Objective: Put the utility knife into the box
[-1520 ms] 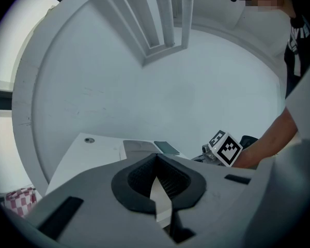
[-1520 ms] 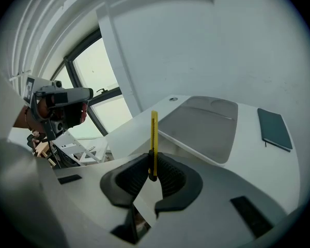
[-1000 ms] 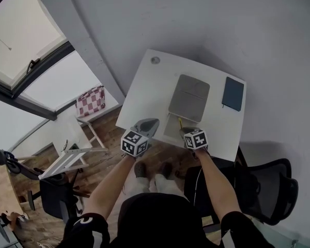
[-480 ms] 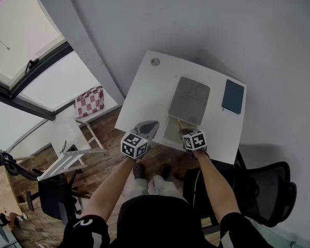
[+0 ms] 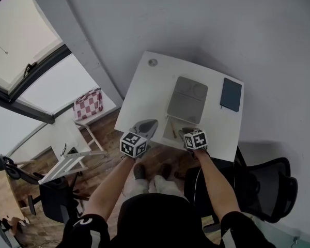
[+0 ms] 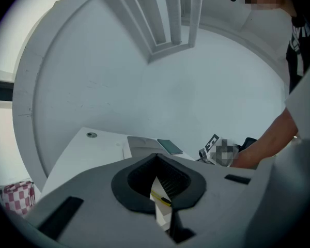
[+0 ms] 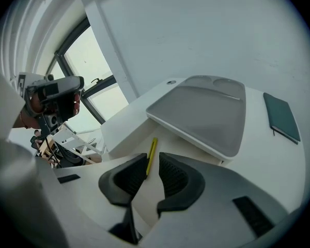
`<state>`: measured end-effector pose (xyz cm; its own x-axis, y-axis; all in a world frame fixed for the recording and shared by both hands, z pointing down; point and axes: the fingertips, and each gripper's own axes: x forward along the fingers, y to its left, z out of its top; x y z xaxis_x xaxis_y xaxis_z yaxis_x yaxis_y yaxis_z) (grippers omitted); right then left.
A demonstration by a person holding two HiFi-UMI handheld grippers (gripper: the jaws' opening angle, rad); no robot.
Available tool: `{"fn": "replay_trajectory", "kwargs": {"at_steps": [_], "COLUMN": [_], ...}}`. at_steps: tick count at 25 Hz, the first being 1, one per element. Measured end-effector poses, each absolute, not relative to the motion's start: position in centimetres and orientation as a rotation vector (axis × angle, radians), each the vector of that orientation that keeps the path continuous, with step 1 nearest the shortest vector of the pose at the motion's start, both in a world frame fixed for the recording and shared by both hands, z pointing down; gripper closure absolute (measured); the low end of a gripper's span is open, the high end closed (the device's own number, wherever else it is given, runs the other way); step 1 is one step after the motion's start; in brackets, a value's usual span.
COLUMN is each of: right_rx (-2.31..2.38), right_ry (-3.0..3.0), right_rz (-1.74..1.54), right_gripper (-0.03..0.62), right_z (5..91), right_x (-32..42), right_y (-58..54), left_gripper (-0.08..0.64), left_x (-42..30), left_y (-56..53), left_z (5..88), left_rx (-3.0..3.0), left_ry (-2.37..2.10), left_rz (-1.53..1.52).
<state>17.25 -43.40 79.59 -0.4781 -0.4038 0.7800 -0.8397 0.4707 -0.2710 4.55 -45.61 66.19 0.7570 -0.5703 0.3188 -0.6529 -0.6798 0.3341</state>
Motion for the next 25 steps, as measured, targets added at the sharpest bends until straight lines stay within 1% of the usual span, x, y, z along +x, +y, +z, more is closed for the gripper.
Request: {"fn": "replay_trajectory", "kwargs": {"at_steps": [6,14,25], "right_rx": [1.133,1.244,1.499], "right_ry": [-2.121,-2.160,-2.221], "right_rz": [0.848,0.699,0.545], "right_gripper": [0.507,0.518,0.545], "right_z": [76.6,72.1,63.8], "right_x": [17.9,18.6,20.1], "right_y": [-43.5,-42.8,-41.5], "left_gripper": [0.535,0.535,0.535], "left_x": [4.7,5.8,6.1], "left_y": [-45.5,-44.8,-43.2], "left_z": [64.8,62.6,57.8], "left_rx": [2.547,2.613,2.679], "left_ry": [-0.921,-0.874,-0.858], "left_rz": [0.239,0.230,0.128]}}
